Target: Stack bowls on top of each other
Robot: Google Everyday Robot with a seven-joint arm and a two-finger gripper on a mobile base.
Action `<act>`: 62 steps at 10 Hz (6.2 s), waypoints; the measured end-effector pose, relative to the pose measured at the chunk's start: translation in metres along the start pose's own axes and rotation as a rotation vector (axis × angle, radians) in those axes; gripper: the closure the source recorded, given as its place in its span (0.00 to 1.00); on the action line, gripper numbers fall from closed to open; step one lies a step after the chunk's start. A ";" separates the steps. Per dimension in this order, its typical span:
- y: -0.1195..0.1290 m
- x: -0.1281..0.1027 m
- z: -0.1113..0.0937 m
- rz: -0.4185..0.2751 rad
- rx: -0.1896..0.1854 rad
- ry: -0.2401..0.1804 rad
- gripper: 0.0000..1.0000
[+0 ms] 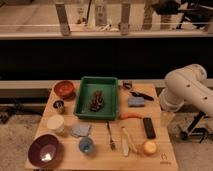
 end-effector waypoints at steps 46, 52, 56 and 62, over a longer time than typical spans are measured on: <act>0.029 -0.261 0.006 -0.685 0.016 0.116 0.20; 0.027 -0.311 0.014 -0.793 0.021 0.126 0.20; 0.031 -0.328 0.021 -0.836 0.038 0.127 0.20; 0.029 -0.354 0.024 -0.895 0.062 0.109 0.20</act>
